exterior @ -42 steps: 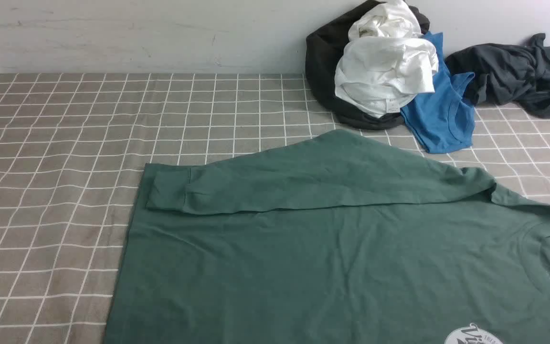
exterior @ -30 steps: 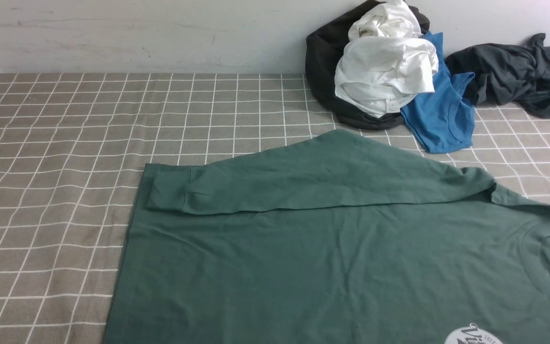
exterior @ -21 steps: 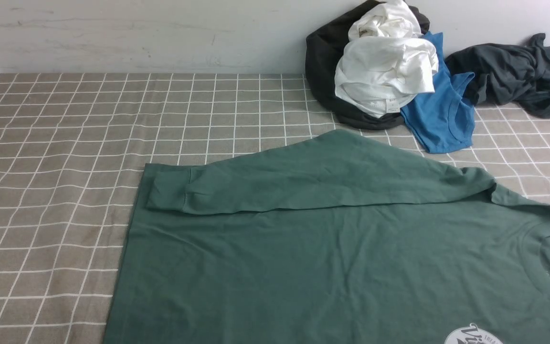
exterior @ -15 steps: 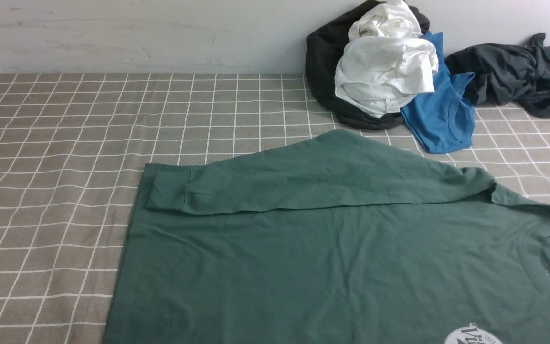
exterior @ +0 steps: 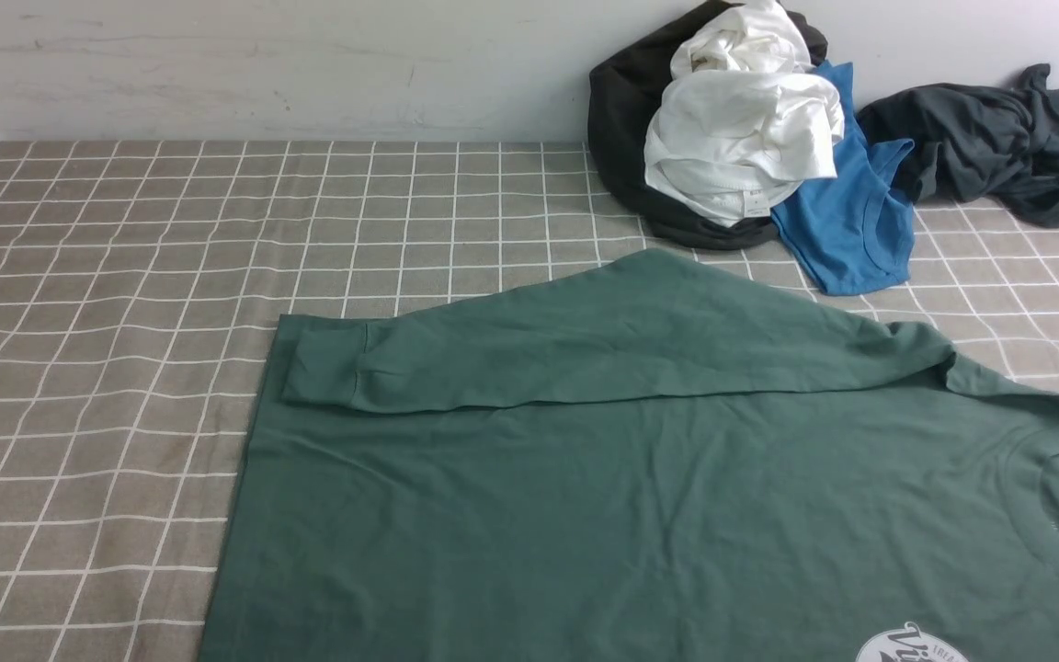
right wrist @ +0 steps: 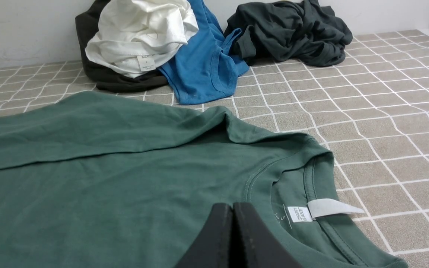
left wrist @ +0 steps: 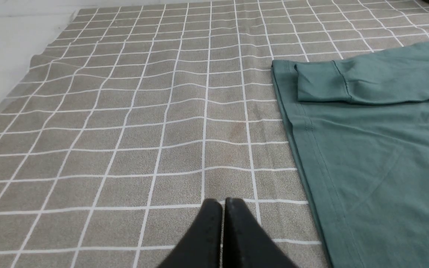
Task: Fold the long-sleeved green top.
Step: Use the left arm to clamp the cuff closest to it
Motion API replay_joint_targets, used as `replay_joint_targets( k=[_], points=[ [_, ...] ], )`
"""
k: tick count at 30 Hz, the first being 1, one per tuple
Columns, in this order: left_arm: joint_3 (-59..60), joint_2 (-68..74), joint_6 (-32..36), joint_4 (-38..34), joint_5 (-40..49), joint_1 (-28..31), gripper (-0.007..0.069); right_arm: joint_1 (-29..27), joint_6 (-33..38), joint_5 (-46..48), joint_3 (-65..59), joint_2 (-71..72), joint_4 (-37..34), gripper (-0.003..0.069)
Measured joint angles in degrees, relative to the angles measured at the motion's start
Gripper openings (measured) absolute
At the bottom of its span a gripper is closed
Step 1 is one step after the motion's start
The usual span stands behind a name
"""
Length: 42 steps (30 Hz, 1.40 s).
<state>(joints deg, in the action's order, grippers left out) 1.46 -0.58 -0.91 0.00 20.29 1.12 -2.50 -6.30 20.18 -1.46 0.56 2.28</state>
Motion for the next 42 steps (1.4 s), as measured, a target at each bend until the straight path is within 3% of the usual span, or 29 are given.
replay_joint_targets(
  k=[7, 8, 9, 12, 15, 16, 20, 26, 30, 33, 37, 39, 40, 42],
  points=[
    [0.0, 0.0, -2.4, -3.51, -0.12, 0.0, -0.0007, 0.0, 0.0, 0.11, 0.0, 0.0, -3.83, -0.0015],
    [0.0, 0.0, -5.05, -8.68, -0.78, 0.0, -0.0007, 0.0, -0.84, 0.26, 0.0, 0.0, -8.93, -0.0015],
    [0.0, 0.0, -6.04, -10.39, -0.78, 0.0, -0.0007, 0.0, -1.02, 0.25, 0.0, 0.0, -9.62, -0.0015],
    [0.0, 0.0, -16.86, -30.22, -1.35, 0.0, -0.0007, 0.0, -6.93, 0.51, 0.0, 0.0, -25.63, -0.0015],
    [0.0, 0.0, -21.49, -42.8, -1.35, 0.0, -0.0007, 0.0, -11.43, 0.86, 0.0, 0.0, -39.56, -0.0015],
    [0.0, 0.0, -21.49, -45.88, -1.35, 0.0, -0.0007, 0.0, -12.13, 0.7, 0.0, 0.0, -44.01, -0.0015],
    [0.0, 0.0, -19.05, -49.0, -1.35, 0.0, -0.0007, 0.0, -11.5, 0.34, 0.05, 0.0, -49.77, -0.0015],
    [-0.43, 0.0, -12.91, -50.35, -1.3, 0.0, -0.0007, 0.0, -4.51, 1.33, 0.11, 0.0, -48.16, -0.0015],
    [-5.23, 0.0, -0.91, -50.35, -0.78, 0.0, -0.0007, 0.0, 2.05, 5.14, 2.31, 0.0, -46.55, -0.0015],
    [-13.3, 3.27, 12.19, -48.95, 4.9, 0.0, -0.0007, 0.0, 9.8, 6.12, 10.86, -2.96, -41.02, -0.0015],
    [-22.46, 13.19, 19.35, -42.58, 14.84, 0.0, -0.0007, 0.27, 14.77, 8.38, 21.06, -13.4, -30.26, -0.0015],
    [-32.11, 22.85, 22.65, -34.83, 24.25, 0.0, -0.0007, 1.72, 16.91, 12.93, 30.27, -21.94, -21.32, -0.0015],
    [-32.11, 23.6, 22.65, -34.16, 24.25, 0.0, -0.0007, 2.0, 17.04, 13.49, 31.02, -23.36, -20.73, -0.0015],
    [-39.49, 32.25, 24.53, -26.5, 33.49, -0.32, -0.0007, 4.08, 17.79, 21.22, 39.59, -31.11, -15.35, -0.0015]
  ],
)
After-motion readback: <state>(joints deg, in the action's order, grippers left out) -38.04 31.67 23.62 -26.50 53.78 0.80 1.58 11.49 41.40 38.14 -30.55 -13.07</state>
